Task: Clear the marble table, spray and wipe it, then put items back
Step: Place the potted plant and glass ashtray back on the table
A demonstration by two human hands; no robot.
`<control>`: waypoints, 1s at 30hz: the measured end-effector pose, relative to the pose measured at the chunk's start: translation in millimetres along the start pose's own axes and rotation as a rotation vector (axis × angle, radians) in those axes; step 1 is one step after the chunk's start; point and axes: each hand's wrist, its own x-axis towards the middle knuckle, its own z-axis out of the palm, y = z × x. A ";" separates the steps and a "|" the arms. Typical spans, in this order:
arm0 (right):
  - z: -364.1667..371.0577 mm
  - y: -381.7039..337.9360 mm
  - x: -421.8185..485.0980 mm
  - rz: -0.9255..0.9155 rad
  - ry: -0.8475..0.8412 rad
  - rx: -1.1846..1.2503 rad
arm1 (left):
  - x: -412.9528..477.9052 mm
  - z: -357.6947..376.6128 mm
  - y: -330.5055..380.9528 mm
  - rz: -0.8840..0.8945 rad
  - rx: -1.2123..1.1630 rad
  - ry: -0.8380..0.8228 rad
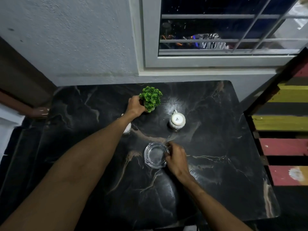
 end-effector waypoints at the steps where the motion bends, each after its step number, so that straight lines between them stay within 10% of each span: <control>1: 0.7 0.1 0.7 0.002 -0.006 0.003 | 1.6 0.6 -1.7 -0.004 0.001 0.004; 30: -7.5 -3.4 9.9 0.014 -0.078 -0.073 | -6.9 -6.8 1.3 -0.022 0.063 0.001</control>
